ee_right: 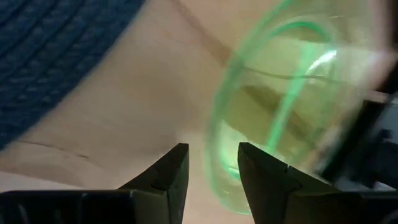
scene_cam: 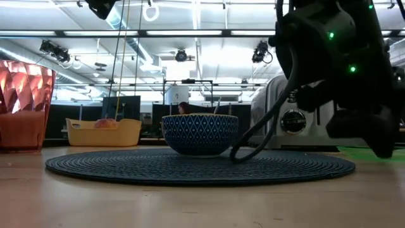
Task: Arrange a breakfast setting
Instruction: Put the green plate on the dark blue table mat to the bottom right of the yellow bowl
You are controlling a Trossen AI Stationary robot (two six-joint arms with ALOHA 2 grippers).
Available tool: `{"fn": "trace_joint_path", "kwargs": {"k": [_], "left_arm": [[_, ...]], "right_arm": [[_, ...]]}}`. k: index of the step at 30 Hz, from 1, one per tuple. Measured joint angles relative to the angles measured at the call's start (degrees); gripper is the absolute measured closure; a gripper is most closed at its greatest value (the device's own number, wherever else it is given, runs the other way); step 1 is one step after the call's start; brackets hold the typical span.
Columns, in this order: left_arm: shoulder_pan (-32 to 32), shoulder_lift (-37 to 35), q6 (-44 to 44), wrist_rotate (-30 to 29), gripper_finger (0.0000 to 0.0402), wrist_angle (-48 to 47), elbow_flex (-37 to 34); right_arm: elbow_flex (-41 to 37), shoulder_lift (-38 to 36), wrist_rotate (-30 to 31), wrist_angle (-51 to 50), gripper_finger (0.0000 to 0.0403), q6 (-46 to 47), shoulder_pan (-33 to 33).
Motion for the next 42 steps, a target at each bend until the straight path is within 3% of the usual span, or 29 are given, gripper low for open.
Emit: {"fn": "trace_joint_path", "kwargs": {"k": [11,25,32,42], "left_arm": [[0.0,0.0,0.0,0.0,0.0255,0.5,0.0],[0.0,0.0,0.0,0.0,0.0255,0.7,0.0],[0.0,0.0,0.0,0.0,0.0255,0.8,0.0],[0.0,-0.1,0.9,0.0,0.0255,1.0,0.0]], "right_arm": [[-3.6,0.0,-1.1,-0.3,0.0291,-1.6,0.0],[-4.7,-0.1,-0.1,2.1,0.0395,-2.7,0.0],[-3.4,0.0,0.0,1.5,0.0387,-3.2,0.2],[6.0,0.1,1.7,-7.6,0.0395,-4.2,2.0]]}}
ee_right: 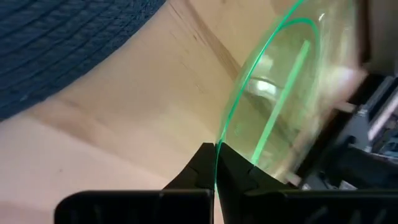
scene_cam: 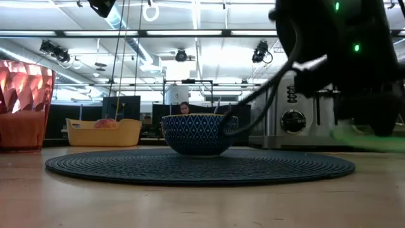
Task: Arrange a breakfast setting
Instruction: Put the green plate on the dark blue table mat to the bottom right of the yellow bowl
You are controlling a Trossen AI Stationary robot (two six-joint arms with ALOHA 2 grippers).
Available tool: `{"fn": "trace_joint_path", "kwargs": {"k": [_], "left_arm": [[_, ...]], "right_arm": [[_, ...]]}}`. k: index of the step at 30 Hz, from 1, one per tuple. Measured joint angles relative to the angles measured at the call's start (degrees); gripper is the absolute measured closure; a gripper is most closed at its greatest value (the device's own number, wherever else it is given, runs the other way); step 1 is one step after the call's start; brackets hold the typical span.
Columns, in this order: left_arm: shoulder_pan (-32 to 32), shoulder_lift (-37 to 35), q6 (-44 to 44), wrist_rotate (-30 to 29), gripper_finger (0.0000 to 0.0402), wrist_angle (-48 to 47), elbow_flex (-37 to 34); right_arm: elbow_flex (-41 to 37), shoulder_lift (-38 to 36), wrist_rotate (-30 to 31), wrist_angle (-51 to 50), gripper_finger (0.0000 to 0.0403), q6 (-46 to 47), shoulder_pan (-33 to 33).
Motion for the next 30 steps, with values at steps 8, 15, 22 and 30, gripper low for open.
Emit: {"fn": "trace_joint_path", "kwargs": {"k": [8,15,22,30], "left_arm": [[0.0,0.0,0.0,0.0,0.0255,0.0,0.0],[0.0,0.0,-4.0,2.0,0.0255,0.0,0.0],[-3.7,0.0,-4.6,5.3,0.0255,0.0,0.1],[-6.9,0.0,-4.6,5.3,0.0255,0.0,0.1]], "right_arm": [[9.7,0.0,2.2,-5.8,0.0395,-3.4,3.5],[19.0,0.0,1.7,-8.6,0.0396,-8.8,7.5],[27.5,-0.1,0.9,-8.5,0.0400,-18.1,13.4],[29.6,-0.1,-3.3,2.2,0.0401,-36.6,18.2]]}}
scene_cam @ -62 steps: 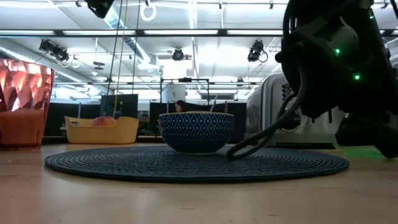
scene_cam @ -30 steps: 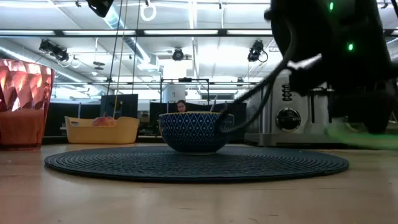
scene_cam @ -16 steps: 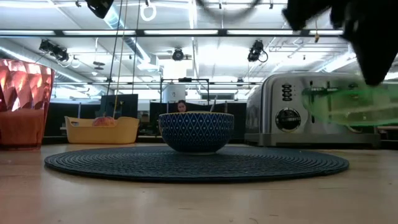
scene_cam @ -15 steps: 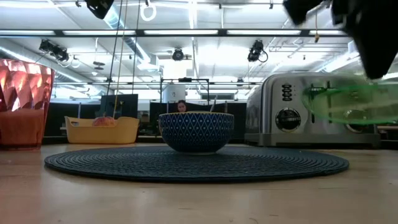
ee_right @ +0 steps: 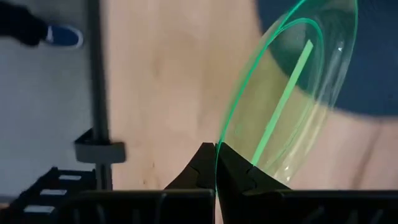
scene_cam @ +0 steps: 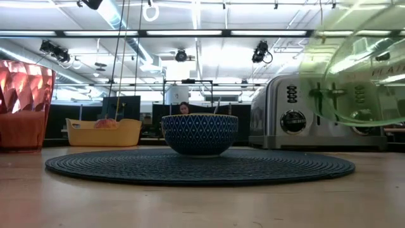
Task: Arrange a breakfast setting
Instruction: Put the green plate on the dark blue table mat to the bottom right of the yellow bowl
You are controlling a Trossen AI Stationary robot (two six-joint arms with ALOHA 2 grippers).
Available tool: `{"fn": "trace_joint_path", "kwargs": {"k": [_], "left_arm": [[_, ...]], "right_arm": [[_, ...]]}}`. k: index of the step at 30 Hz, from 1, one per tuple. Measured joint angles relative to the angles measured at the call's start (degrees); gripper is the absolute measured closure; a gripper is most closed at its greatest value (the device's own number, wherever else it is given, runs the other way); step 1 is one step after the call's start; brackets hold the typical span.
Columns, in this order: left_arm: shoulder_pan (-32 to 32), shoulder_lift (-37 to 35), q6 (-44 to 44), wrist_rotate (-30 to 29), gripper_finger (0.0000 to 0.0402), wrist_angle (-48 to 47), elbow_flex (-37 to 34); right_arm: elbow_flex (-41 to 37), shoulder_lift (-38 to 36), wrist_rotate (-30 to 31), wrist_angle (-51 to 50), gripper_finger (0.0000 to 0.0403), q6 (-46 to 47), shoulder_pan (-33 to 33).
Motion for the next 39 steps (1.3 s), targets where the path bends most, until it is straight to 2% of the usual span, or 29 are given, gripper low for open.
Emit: {"fn": "trace_joint_path", "kwargs": {"k": [7,13,21,30,39], "left_arm": [[-0.6,0.0,0.1,0.0,0.0255,0.0,0.0],[-0.6,0.0,0.1,-0.1,0.0255,0.0,0.0],[-0.5,0.0,0.2,-0.3,0.0255,0.2,0.0],[-0.5,0.0,0.2,-0.8,0.0255,0.3,0.0],[-0.5,0.0,0.2,-1.5,0.0255,0.9,0.0]], "right_arm": [[0.0,0.1,3.9,8.3,0.0401,-17.8,0.9],[-1.3,2.0,6.4,16.9,0.0401,-36.3,-2.1],[-1.5,8.2,9.7,28.6,0.0401,-56.6,-7.4],[-1.4,12.4,15.2,33.5,0.0401,-64.8,-13.1],[-1.4,13.9,14.9,38.0,0.0401,-70.5,-16.8]]}}
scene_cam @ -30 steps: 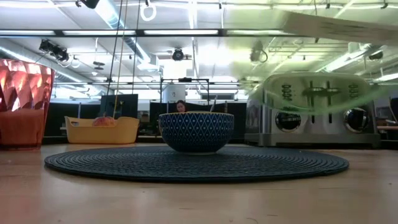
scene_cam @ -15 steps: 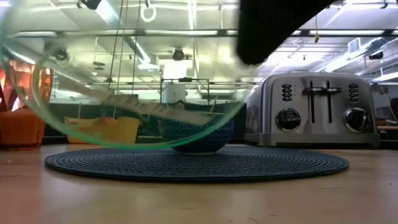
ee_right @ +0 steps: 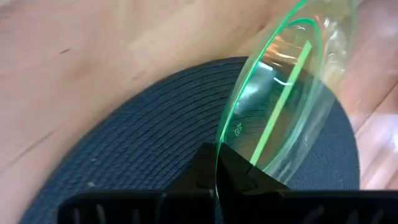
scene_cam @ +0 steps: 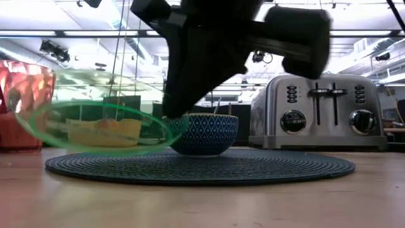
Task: Arrange a breakfast setting
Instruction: Put the green plate on the dark blue table mat to the bottom right of the yellow bowl
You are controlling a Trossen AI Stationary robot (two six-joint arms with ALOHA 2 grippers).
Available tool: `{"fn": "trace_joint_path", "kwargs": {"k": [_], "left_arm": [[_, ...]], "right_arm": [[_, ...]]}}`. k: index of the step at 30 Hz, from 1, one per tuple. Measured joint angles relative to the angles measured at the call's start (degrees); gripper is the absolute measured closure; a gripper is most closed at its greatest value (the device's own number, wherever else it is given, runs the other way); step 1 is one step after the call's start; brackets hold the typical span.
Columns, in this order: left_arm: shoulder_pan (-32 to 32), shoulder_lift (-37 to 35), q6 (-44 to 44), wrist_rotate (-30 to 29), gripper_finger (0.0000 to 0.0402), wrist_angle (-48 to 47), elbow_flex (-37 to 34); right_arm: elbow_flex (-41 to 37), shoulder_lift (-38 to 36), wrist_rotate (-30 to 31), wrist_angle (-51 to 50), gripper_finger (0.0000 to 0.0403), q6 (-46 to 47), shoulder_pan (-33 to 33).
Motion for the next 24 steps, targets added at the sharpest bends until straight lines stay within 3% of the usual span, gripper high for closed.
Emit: {"fn": "trace_joint_path", "kwargs": {"k": [24], "left_arm": [[0.0,0.0,0.0,0.0,0.0255,0.2,0.0]], "right_arm": [[-1.0,0.8,-6.4,2.7,0.0393,-3.8,-4.5]]}}
